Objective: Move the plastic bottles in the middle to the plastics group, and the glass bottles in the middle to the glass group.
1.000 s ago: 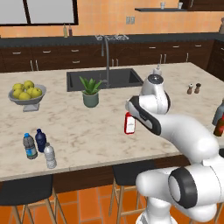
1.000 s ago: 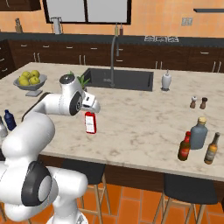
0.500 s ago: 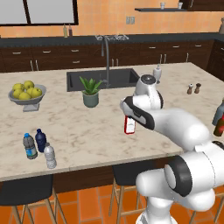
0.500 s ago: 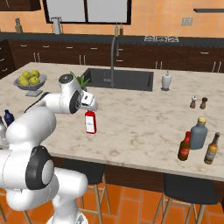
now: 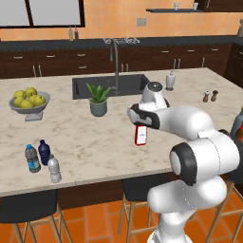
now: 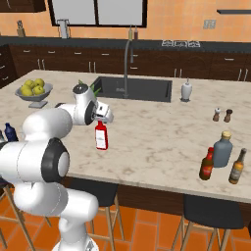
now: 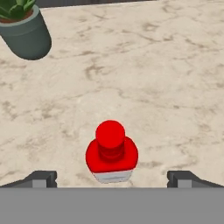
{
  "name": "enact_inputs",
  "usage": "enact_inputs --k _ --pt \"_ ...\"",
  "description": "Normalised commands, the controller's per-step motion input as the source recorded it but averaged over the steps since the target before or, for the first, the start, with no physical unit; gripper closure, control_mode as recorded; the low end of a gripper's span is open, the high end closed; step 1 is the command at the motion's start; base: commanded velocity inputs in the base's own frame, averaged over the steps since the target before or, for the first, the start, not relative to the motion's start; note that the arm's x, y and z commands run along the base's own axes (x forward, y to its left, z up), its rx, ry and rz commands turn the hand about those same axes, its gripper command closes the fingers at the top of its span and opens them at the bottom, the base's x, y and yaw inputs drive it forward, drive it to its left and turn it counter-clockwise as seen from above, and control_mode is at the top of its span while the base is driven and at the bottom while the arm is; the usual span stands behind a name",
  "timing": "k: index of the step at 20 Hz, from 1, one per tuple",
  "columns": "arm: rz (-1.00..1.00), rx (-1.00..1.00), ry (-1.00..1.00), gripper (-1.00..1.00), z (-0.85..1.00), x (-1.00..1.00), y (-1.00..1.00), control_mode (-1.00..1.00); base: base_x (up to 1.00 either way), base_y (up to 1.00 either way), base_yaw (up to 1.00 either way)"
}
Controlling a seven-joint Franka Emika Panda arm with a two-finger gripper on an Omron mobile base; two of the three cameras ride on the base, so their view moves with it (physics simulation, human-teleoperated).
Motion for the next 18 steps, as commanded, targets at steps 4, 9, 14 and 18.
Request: enact_inputs --k 4,9,14,18 --pt "0.0 0.0 0.0 -1.0 -0.15 0.4 0.0 -1.0 0.0 0.0 0.0" --pt "0.0 0.0 -0.02 -1.0 -0.35 0.19 0.0 -1.0 0.0 0.0 0.0" --pt "0.0 0.0 -0.09 -1.0 -0.22 0.15 0.0 -1.0 0.0 0.0 0.0" --pt "0.0 0.0 -0.05 -1.0 -0.04 0.29 0.0 -1.0 0.0 0.0 0.0"
